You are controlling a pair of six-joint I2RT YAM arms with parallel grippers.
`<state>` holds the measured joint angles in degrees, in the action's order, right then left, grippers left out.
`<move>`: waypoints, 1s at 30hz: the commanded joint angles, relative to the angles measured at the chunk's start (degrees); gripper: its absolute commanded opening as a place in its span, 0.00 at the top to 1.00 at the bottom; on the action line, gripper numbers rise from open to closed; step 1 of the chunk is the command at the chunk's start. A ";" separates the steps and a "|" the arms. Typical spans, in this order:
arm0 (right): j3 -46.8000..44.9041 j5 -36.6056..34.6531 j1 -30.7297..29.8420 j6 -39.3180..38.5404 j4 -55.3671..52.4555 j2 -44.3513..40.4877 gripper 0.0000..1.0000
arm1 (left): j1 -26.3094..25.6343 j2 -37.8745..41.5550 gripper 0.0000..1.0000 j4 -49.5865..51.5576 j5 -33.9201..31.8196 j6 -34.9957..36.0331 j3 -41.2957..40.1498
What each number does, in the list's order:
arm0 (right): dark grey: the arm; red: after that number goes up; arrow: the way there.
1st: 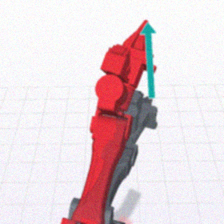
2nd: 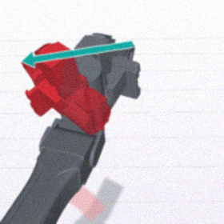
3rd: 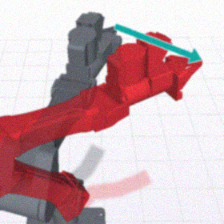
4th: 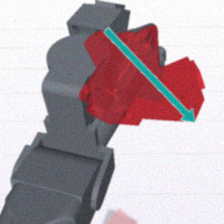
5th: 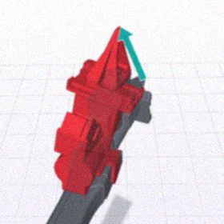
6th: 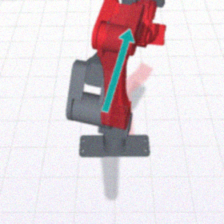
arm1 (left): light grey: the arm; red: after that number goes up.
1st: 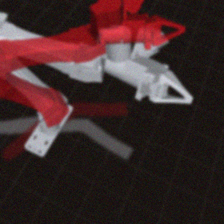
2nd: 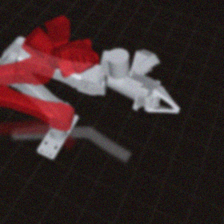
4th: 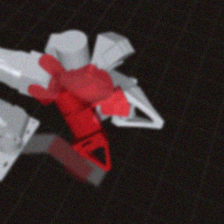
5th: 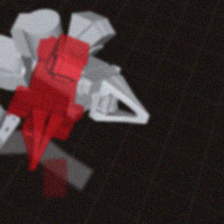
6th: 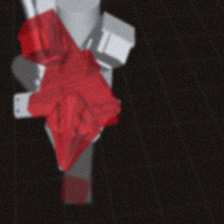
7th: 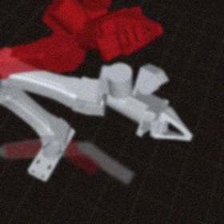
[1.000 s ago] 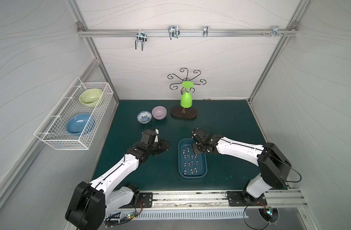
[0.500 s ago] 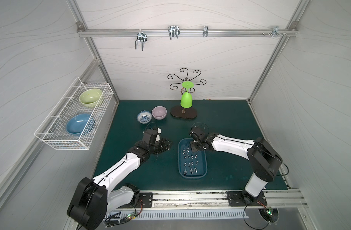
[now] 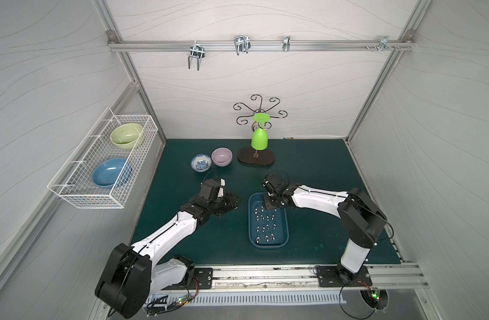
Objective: Take out the wing nut from the storage box
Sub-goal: Pick up the wing nut from the storage box.
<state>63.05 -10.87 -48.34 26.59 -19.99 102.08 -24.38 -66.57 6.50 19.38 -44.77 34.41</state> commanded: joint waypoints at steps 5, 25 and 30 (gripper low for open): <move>-0.97 0.39 0.26 0.30 0.81 1.56 0.69 | -0.40 -0.93 0.49 -2.20 0.27 0.22 0.57; -0.20 -0.46 -0.13 0.39 2.37 3.31 0.79 | -0.58 -0.87 0.57 -2.48 -0.37 0.18 0.39; -0.12 -1.32 -0.60 0.38 2.24 2.97 0.85 | -0.58 -0.94 0.59 -2.63 -0.39 -0.01 0.39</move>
<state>62.22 -11.31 -48.47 26.63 -17.52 104.53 -24.69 -67.35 6.42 19.27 -44.84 34.41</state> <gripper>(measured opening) 0.159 0.414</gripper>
